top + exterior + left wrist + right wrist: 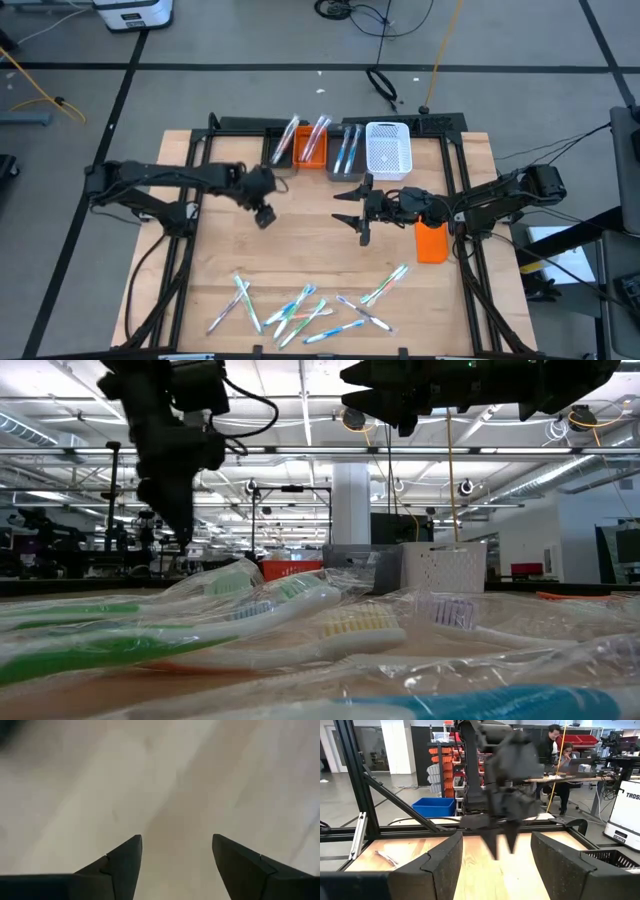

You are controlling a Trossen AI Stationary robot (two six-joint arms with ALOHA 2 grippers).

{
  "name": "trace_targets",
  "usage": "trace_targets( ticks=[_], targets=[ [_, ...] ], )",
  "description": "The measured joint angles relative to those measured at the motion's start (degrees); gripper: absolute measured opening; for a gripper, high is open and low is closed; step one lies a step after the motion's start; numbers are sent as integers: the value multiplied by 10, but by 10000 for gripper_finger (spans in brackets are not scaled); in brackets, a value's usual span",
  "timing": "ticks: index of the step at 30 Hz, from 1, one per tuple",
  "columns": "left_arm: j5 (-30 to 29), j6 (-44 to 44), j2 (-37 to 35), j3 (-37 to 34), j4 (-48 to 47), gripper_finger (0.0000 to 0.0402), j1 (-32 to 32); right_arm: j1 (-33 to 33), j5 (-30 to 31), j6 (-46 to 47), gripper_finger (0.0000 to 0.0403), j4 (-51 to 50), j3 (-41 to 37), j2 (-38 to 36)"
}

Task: Pick & Place Toothbrushes
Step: Put the green toothbrush into the white bin

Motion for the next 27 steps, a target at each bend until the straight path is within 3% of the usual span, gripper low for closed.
trace_targets(
  ticks=[9, 27],
  targets=[
    [-14, -190, 0, 0, -38, 244, -184, 0, 0, 0, 227, -4, 0, 0],
    [-180, -746, 17, 0, -35, 244, -560, 0, 0, 2, 227, -20, 0, 0]
  ],
)
